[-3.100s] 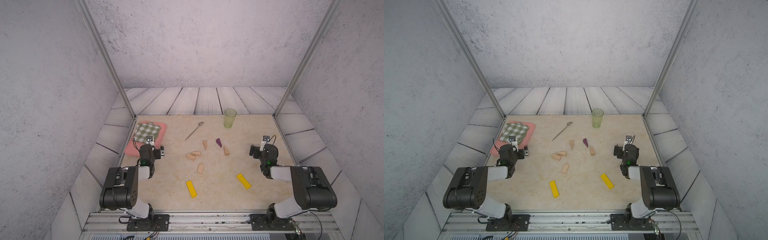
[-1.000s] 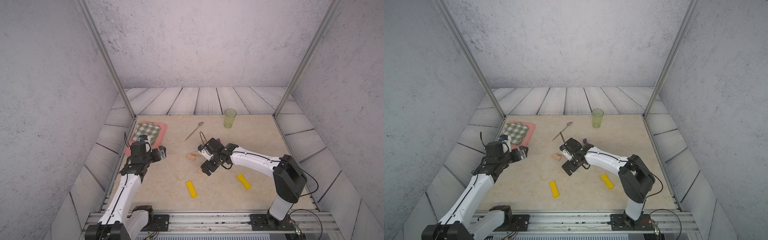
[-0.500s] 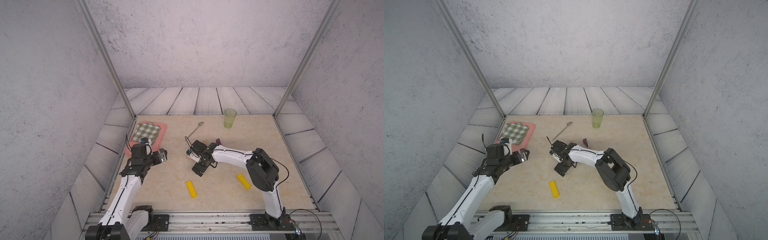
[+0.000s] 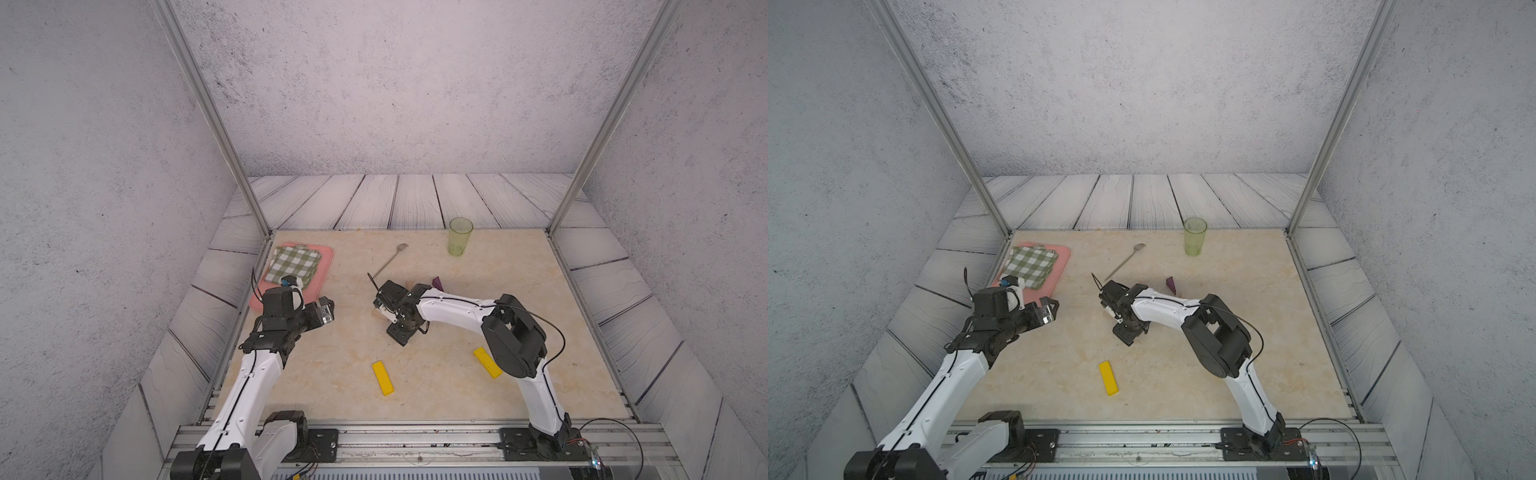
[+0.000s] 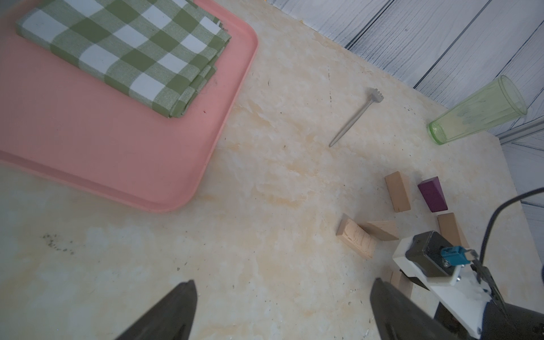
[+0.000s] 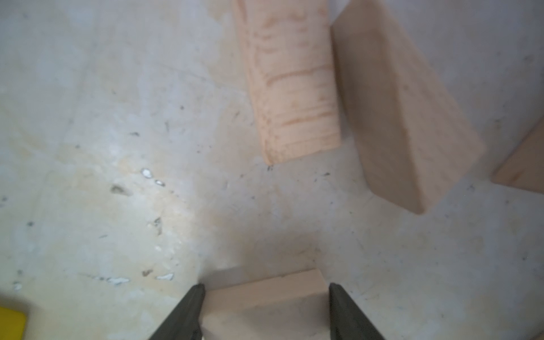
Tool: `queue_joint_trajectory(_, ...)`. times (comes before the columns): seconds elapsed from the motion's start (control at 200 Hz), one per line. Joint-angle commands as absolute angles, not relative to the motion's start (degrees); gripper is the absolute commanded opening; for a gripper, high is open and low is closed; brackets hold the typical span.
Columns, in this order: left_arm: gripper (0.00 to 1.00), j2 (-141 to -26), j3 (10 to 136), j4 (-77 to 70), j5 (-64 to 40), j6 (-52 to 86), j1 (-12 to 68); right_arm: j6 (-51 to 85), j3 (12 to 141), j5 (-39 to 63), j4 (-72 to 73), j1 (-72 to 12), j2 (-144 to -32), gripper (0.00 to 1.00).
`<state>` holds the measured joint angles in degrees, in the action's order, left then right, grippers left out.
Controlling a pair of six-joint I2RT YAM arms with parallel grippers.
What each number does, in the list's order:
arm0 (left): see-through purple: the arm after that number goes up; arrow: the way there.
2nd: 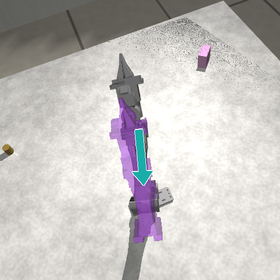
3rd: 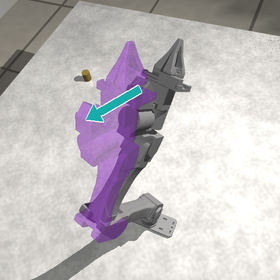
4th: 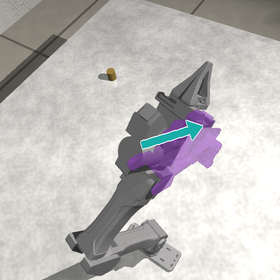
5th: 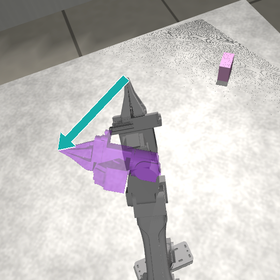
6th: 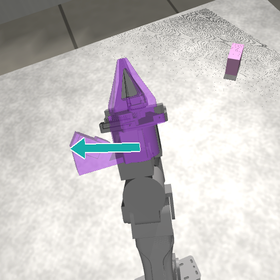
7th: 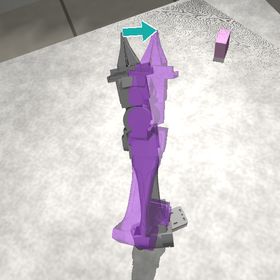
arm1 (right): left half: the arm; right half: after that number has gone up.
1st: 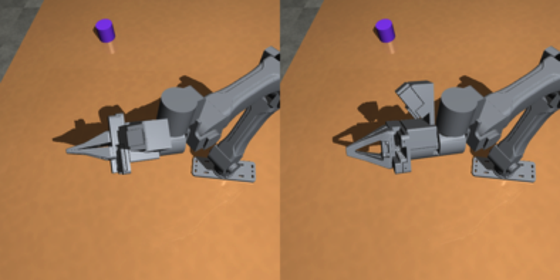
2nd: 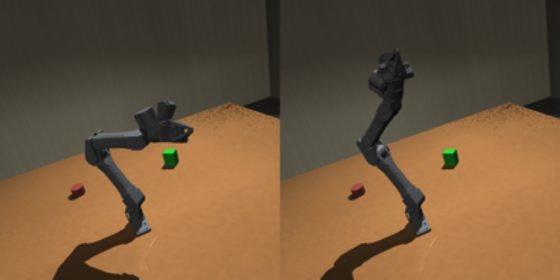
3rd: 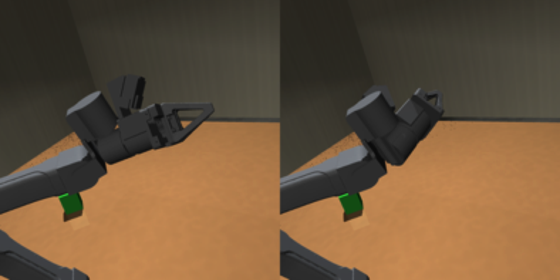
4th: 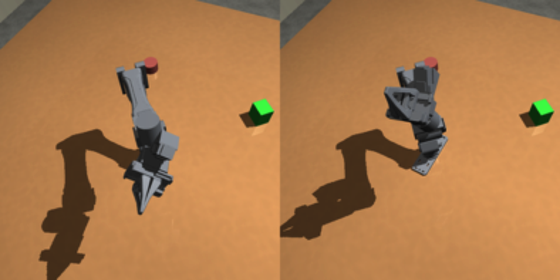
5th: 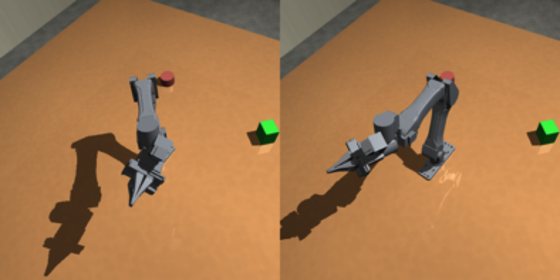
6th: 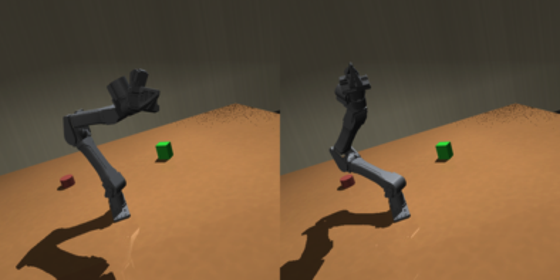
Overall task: Assemble a small pinwheel with building blocks
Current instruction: Move the building block to the center of the board.
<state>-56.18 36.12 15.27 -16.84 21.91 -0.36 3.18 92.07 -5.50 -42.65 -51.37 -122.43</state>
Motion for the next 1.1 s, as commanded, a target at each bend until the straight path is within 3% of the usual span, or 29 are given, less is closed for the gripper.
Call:
queue_joint_trajectory(0.0, 0.98, -55.49, 35.66, 15.73, -16.79, 22.11, -0.42, 10.38, 92.37, -9.58, -44.65, -49.07, -124.63, 0.58)
queue_joint_trajectory(0.405, 0.98, -55.61, 35.42, 15.56, -16.87, 22.22, -0.43, 31.86, 98.65, -10.18, -51.85, -41.72, -128.87, 0.56)
queue_joint_trajectory(0.761, 0.98, -55.53, 35.42, 15.49, -16.88, 22.24, -0.44, 35.04, 101.94, -10.50, -53.48, -41.62, -129.81, 0.77)
queue_joint_trajectory(1.096, 0.98, -55.82, 35.42, 16.99, -14.06, 22.23, -0.44, 33.32, 104.46, -10.36, -56.28, -42.29, -121.97, 0.83)
